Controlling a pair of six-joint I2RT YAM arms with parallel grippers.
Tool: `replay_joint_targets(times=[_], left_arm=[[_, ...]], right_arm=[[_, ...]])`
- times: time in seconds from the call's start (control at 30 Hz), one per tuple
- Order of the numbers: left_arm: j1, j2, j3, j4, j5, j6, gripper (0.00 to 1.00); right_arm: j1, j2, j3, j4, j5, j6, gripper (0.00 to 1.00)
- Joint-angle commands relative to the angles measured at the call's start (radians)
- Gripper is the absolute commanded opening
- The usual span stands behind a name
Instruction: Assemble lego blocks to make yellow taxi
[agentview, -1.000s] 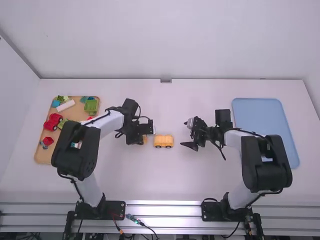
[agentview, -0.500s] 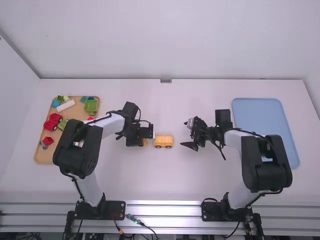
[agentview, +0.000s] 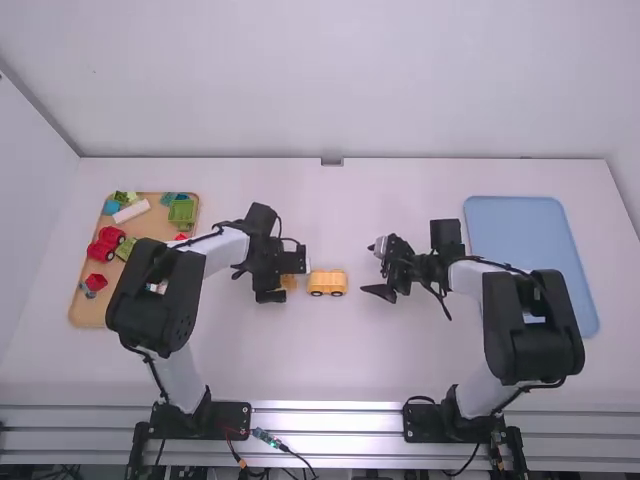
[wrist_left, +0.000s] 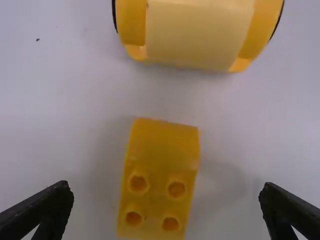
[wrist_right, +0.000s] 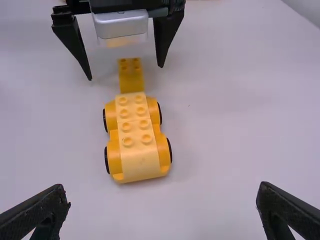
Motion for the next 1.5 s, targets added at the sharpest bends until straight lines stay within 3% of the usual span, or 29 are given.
replay_joint_targets(times=[0.0, 0.17, 0.33, 0.4, 0.5, 0.8, 0.93, 1.1, 1.2, 1.37, 1.47], left_arm=[[0.002, -0.001, -0.007, -0.006, -0.009, -0.036, 0.99], [0.003, -0.030, -0.003, 0.001, -0.020, -0.036, 0.99], [0.004, -0.030, -0.008, 0.046, -0.150, -0.057, 0.99], [0.003, -0.030, -0.007, 0.045, -0.131, -0.147, 0.99], [0.004, -0.032, -0.006, 0.030, -0.095, -0.055, 0.99], [0.116, -0.049, -0.005, 0.019, 0.316, 0.264, 1.00], [0.209, -0.048, -0.005, -0.008, 0.491, 0.356, 0.99], [0.226, -0.048, -0.020, -0.013, 0.512, 0.356, 0.99], [0.219, -0.048, -0.042, 0.019, 0.546, 0.355, 0.99], [0.227, -0.048, -0.089, 0.099, 0.587, 0.319, 0.99], [0.226, -0.048, -0.096, 0.097, 0.581, 0.304, 0.99]], right_arm=[[0.004, 0.014, 0.005, -0.002, -0.006, -0.002, 0.99], [0.003, 0.014, 0.005, -0.002, -0.010, -0.001, 0.99], [0.004, 0.014, 0.005, -0.002, -0.010, -0.001, 0.99], [0.004, 0.014, 0.005, -0.001, -0.010, -0.002, 0.99], [0.004, 0.014, 0.005, -0.002, -0.010, -0.002, 0.99], [0.014, 0.014, -0.009, 0.019, -0.011, -0.010, 0.99], [0.064, 0.015, -0.085, 0.155, -0.009, -0.041, 0.99], [0.124, 0.021, -0.170, 0.373, 0.101, 0.112, 0.99], [0.163, 0.069, -0.206, 0.535, 0.079, 0.161, 0.99], [0.204, 0.267, -0.158, 0.753, 0.024, 0.263, 0.99], [0.204, 0.341, -0.103, 0.782, -0.066, 0.272, 0.99]])
